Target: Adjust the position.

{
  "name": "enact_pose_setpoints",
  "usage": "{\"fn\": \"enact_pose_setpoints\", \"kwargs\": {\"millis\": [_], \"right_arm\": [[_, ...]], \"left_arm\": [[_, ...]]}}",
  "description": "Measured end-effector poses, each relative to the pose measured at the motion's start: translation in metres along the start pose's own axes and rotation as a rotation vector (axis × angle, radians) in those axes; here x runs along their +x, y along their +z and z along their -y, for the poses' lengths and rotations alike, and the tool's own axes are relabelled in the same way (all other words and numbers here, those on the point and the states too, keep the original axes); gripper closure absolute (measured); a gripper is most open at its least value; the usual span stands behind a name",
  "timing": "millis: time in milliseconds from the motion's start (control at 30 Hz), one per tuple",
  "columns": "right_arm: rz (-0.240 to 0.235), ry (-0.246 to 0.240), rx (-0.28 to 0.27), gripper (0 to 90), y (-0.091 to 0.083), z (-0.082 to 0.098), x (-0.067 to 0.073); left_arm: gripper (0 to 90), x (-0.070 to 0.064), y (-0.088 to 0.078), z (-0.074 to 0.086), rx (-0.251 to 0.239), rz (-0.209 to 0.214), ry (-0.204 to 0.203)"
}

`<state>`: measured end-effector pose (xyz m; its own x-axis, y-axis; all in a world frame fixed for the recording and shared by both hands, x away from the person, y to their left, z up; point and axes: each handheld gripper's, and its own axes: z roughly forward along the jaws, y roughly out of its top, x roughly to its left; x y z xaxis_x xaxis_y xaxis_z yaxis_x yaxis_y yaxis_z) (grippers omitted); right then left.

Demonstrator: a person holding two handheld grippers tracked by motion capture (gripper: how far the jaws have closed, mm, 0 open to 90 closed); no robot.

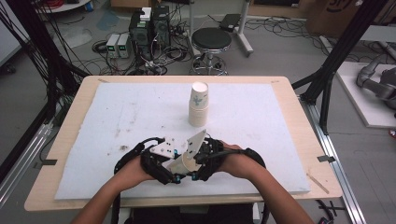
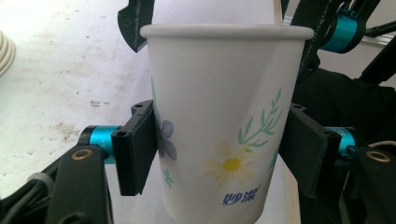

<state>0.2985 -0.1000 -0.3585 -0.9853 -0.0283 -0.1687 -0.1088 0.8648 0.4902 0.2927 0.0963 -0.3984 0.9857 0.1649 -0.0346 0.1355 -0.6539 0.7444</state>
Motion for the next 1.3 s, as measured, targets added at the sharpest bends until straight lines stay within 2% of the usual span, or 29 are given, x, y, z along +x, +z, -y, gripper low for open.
{"fn": "enact_pose_setpoints", "kwargs": {"millis": [133,267,400,600,733,833,900,1033,1300], "right_arm": [[-0.003,0.018,-0.022,24.5,-0.001,0.002,-0.001],[-0.009,0.060,-0.077,23.0,-0.006,0.005,-0.003],[-0.024,0.102,-0.164,22.5,-0.015,0.012,-0.006],[0.000,0.177,-0.275,22.4,-0.029,0.029,-0.007],[0.043,0.238,-0.353,22.3,-0.034,0.046,-0.007],[0.068,0.291,-0.388,22.1,-0.034,0.061,-0.004],[0.083,0.317,-0.403,22.2,-0.033,0.071,-0.003],[0.122,0.382,-0.427,22.2,-0.031,0.090,0.002],[0.245,0.476,-0.450,22.2,-0.031,0.129,0.011]], "left_arm": [[31.5,0.000,-0.001,0.000,-0.024,0.000,-0.010],[31.2,0.001,-0.005,0.001,-0.043,-0.006,-0.018],[30.5,0.004,-0.007,0.010,-0.088,-0.008,-0.062],[29.7,0.005,-0.012,0.027,-0.167,-0.037,-0.126],[29.6,0.006,-0.017,0.040,-0.222,-0.068,-0.164],[29.4,0.007,-0.022,0.049,-0.264,-0.094,-0.191],[29.4,0.008,-0.024,0.052,-0.275,-0.107,-0.201],[29.3,0.011,-0.033,0.065,-0.339,-0.163,-0.233],[29.1,0.018,-0.046,0.081,-0.428,-0.280,-0.279]]}}
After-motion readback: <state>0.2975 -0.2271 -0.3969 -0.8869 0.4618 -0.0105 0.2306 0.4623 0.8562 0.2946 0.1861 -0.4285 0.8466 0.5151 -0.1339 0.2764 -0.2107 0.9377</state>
